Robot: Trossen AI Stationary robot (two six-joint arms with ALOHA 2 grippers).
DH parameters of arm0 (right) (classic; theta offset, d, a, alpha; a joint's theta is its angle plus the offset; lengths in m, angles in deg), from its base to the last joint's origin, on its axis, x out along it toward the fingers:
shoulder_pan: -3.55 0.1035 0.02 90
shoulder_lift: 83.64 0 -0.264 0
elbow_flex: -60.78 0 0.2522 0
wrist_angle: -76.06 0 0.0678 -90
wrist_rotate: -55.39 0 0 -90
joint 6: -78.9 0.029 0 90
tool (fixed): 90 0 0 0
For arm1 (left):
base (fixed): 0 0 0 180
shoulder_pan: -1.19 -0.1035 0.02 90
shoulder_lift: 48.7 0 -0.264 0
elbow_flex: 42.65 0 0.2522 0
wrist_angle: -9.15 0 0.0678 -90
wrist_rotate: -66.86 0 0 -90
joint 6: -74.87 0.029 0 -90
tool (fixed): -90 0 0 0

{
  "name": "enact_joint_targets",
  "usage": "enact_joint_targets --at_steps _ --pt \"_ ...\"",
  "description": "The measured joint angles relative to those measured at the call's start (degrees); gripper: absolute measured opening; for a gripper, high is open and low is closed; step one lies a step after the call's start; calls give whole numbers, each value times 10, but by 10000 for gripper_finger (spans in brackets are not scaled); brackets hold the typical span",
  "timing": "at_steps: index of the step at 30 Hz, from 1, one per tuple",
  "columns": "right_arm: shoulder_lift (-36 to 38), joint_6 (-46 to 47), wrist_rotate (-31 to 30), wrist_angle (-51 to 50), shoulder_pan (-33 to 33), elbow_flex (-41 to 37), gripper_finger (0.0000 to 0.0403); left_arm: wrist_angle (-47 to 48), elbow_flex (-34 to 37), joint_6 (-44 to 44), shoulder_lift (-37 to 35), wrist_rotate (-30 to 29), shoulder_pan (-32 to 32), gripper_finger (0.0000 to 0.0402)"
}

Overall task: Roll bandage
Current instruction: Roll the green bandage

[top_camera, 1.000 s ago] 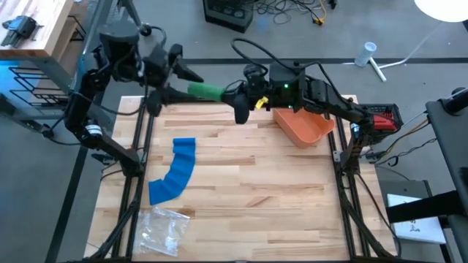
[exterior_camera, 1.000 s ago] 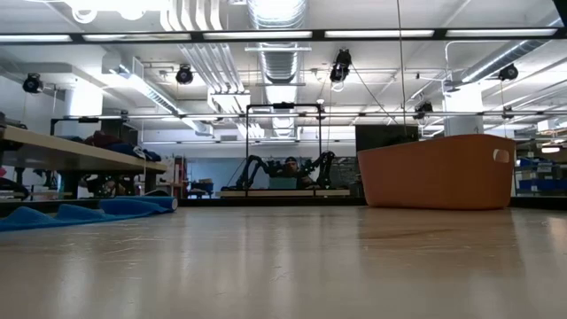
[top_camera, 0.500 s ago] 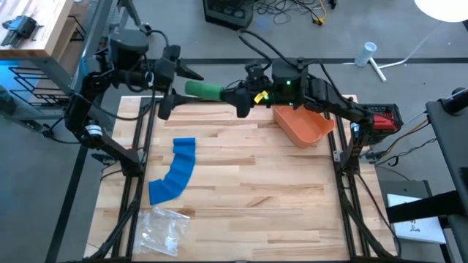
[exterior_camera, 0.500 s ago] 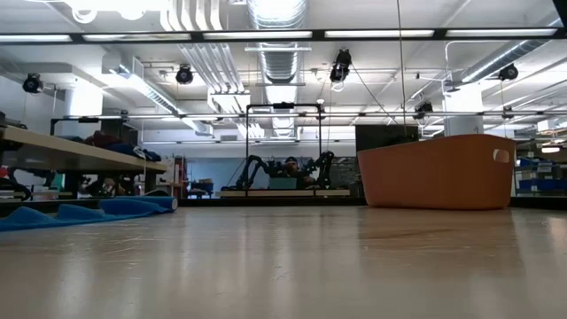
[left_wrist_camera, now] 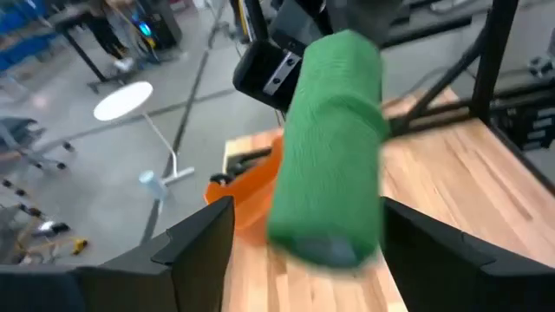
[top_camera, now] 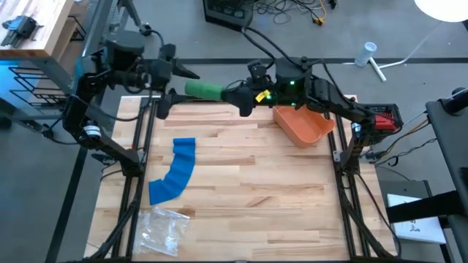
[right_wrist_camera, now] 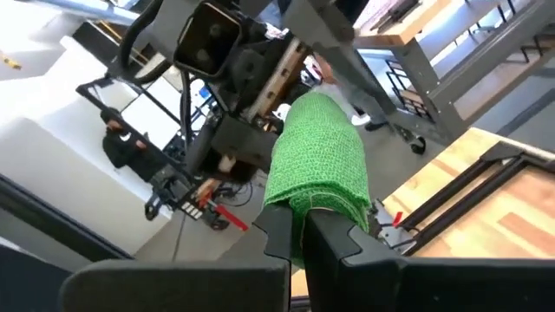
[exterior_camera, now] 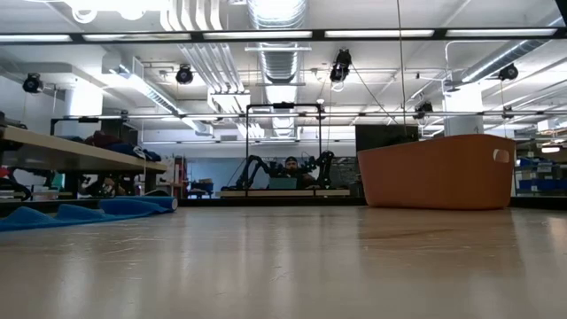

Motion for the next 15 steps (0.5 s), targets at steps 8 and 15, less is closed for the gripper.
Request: enact_joint_targets --at_steps 8,15 --pt "43 -139 51 -8 0 1 3 -51 -1 -68 -44 67 0 248" --pt "52 -235 100 -4 0 1 3 -139 1 -138 -43 134 0 226"
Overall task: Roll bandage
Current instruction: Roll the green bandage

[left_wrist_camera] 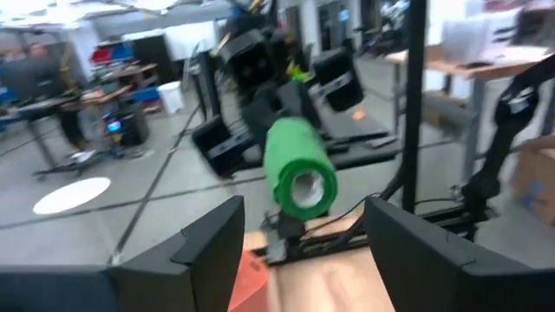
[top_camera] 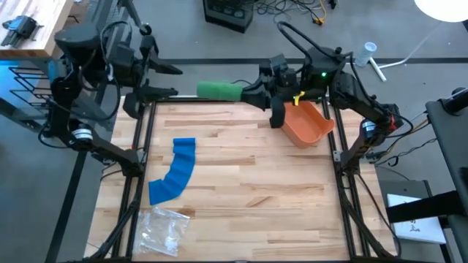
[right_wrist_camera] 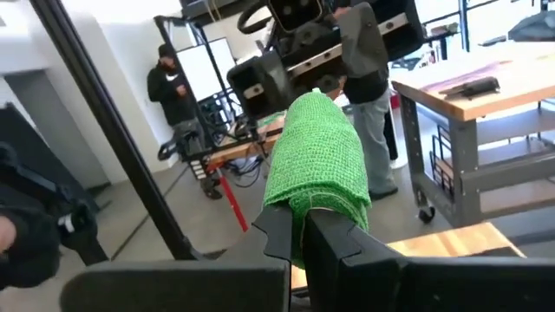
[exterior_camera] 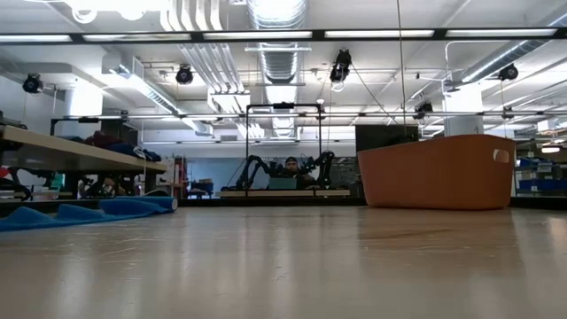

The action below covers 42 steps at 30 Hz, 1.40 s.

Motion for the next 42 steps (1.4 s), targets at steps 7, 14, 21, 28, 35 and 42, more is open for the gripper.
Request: enact_joint_targets --at_steps 7,14,21,28,35,42 --pt "-6 -5 0 0 0 0 3 -20 4 9 28 31 17 208" --pt "-9 29 8 0 1 0 3 -20 4 57 47 27 22 192" --pt "-9 52 42 0 5 0 3 -15 4 92 40 28 22 181" --pt "-9 53 65 4 5 0 3 -17 4 101 32 27 22 174" --pt "-9 68 72 4 2 0 3 -15 5 106 49 32 31 165" --pt "-8 130 71 4 0 -1 3 -16 4 127 56 35 32 154"
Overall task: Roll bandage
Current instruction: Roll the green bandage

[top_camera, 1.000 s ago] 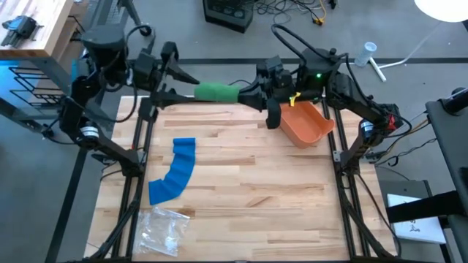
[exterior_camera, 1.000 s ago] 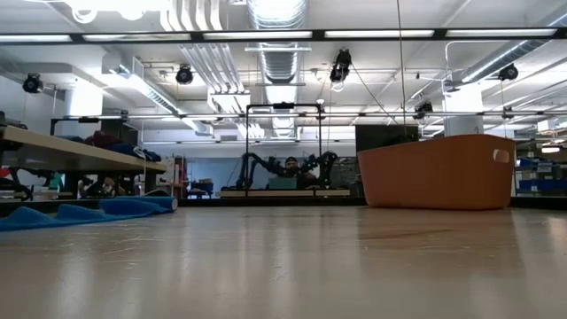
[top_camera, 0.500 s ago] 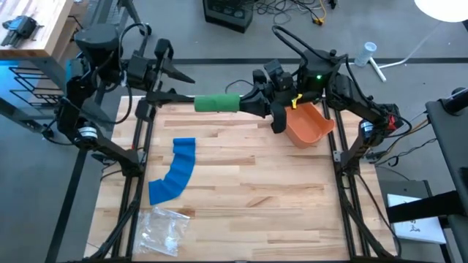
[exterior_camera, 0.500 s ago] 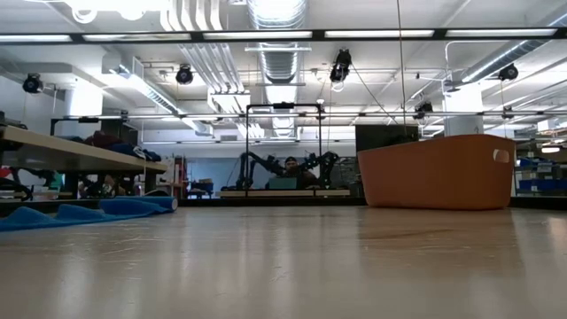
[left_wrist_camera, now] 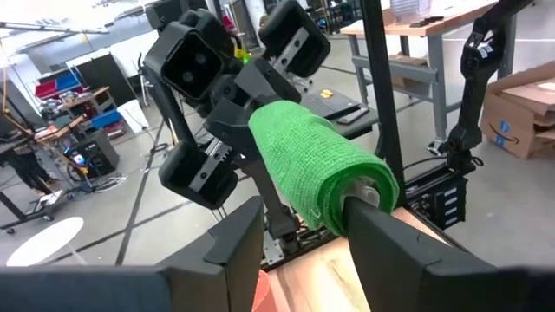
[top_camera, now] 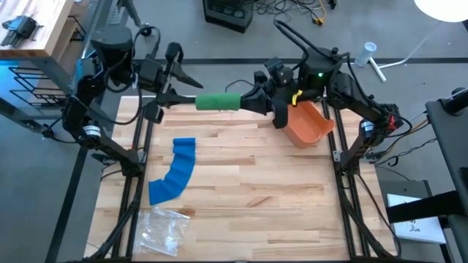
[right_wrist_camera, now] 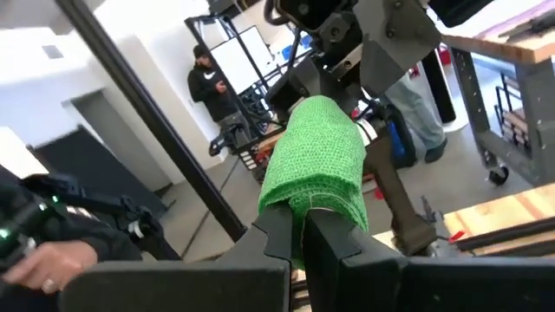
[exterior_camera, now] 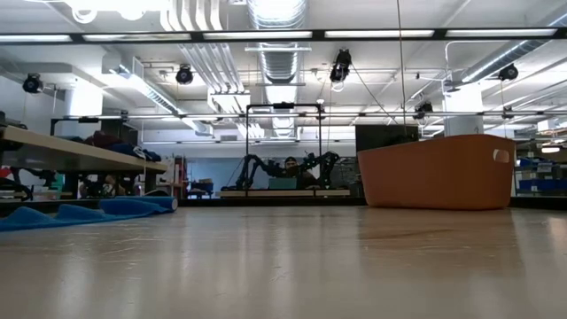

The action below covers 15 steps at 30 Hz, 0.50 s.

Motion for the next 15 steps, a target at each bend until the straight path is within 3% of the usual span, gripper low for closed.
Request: enact_joint_targets --at_steps 15 --pt "-1 246 -47 3 -2 -1 3 0 0 20 12 -3 1 144"
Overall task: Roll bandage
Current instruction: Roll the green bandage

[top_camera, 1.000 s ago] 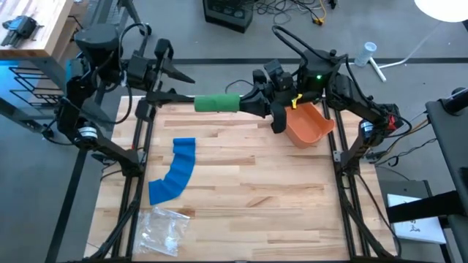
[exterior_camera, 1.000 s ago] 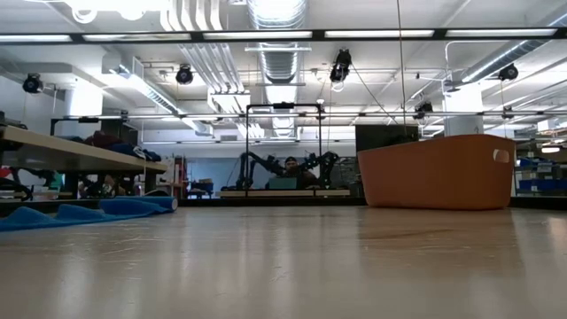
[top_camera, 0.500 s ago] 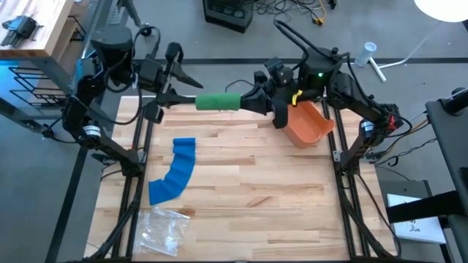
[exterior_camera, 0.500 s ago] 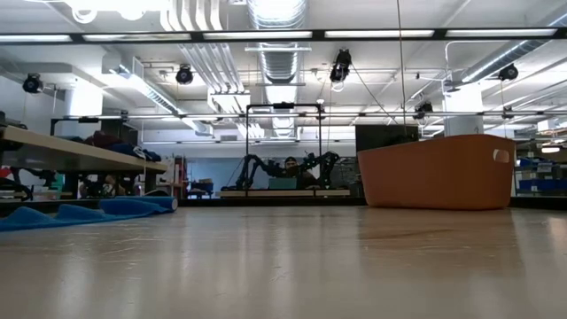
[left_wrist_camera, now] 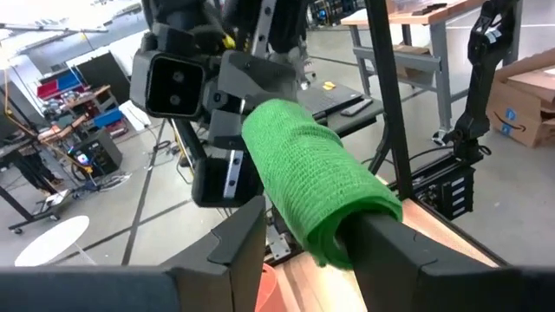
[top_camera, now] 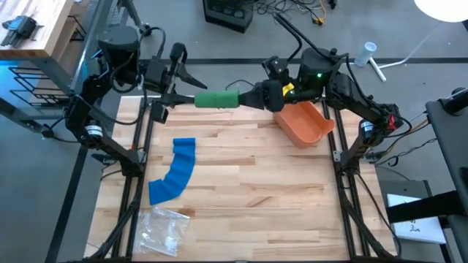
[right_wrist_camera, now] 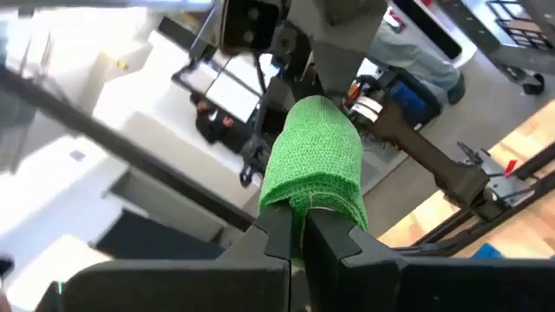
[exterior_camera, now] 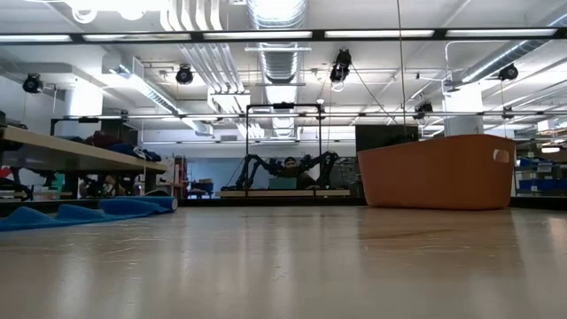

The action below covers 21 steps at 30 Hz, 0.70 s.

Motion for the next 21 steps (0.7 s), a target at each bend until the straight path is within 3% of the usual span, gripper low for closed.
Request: enact_joint_targets --at_steps 7,13,21 --pt "1 21 -12 -1 0 0 5 1 0 -7 7 2 1 100" --pt "1 -35 -35 1 0 0 53 3 0 -28 1 -4 1 15" --pt "9 -121 -35 2 0 0 115 58 1 -49 -40 -6 1 6"
